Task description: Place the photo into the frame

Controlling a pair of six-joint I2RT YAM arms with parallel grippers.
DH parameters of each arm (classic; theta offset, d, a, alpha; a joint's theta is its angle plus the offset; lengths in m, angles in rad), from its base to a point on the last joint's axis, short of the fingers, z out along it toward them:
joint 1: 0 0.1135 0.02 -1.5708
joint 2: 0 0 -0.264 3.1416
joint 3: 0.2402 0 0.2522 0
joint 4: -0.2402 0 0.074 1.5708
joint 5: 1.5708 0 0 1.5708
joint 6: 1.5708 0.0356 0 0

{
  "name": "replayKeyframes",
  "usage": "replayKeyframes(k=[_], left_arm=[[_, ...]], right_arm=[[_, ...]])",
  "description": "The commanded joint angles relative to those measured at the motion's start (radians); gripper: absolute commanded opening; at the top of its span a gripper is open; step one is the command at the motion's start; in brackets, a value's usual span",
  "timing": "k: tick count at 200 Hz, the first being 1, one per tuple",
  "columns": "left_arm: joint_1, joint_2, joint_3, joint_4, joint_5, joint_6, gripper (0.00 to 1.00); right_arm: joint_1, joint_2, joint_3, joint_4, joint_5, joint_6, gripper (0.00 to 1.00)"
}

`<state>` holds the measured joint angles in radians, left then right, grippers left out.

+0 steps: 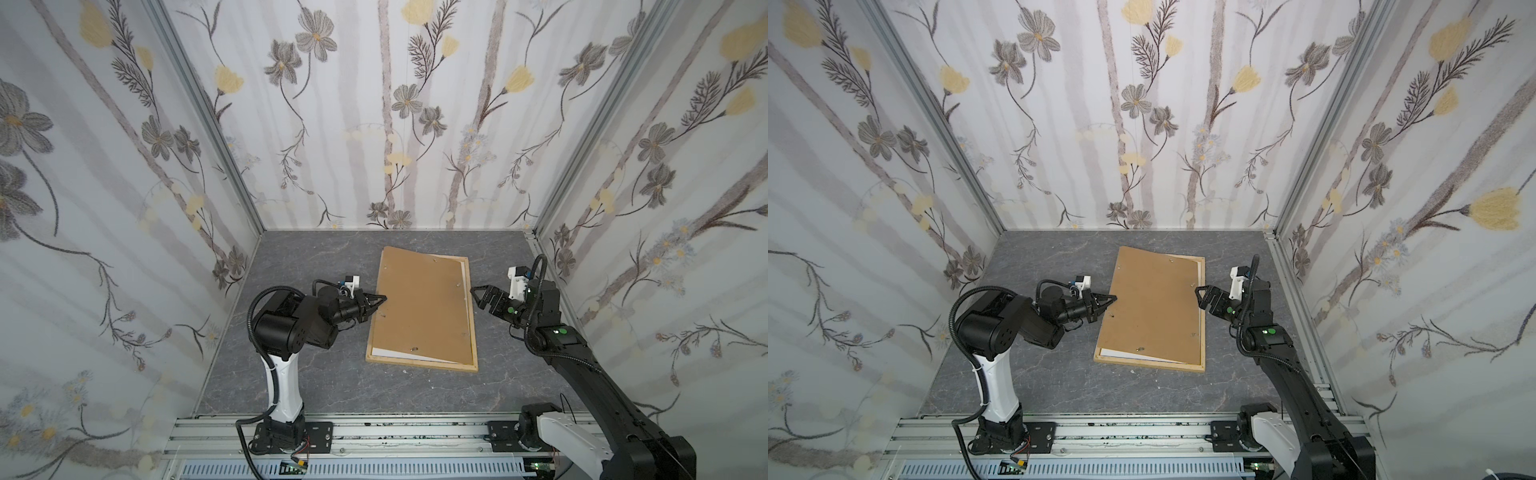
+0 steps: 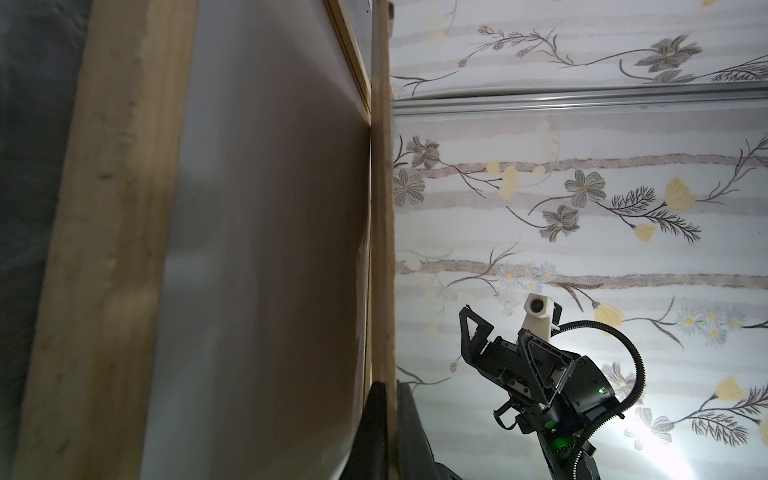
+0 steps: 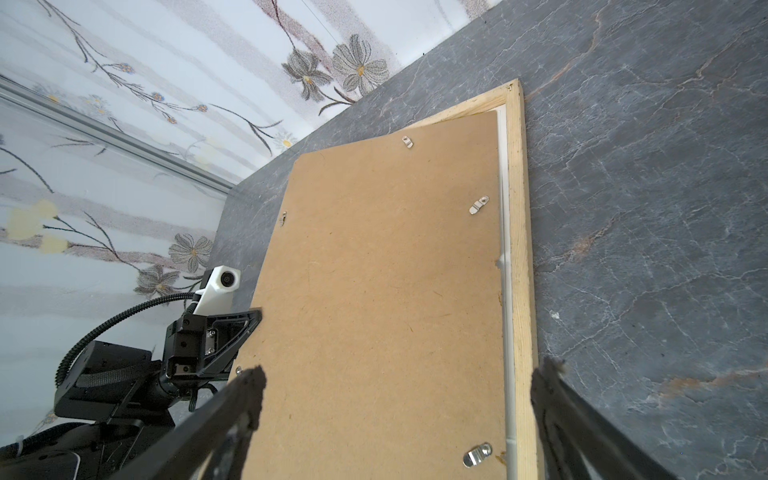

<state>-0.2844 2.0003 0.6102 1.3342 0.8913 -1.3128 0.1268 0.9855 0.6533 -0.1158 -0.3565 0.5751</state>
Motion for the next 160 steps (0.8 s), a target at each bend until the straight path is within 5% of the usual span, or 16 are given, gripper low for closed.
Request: replayKeyframes(k=[1,119,160], left_arm=[[-0.003,0.008,0.000,0.089,0.007,-0.004,0.00],[-0.013,0.076,0.013,0.118,0.023,0.001,0.00],[-0.012,0.056,0.051,-0.016,0.037,0.094,0.00]], right_arm=[[0.000,-0.005,-0.002,0.036,-0.010,0.006,1.00],[-0.001,-0.015,-0.002,0.038,-0.013,0.006,1.00],[-0.001,-0.013,-0.001,0.038,-0.018,0.006,1.00]])
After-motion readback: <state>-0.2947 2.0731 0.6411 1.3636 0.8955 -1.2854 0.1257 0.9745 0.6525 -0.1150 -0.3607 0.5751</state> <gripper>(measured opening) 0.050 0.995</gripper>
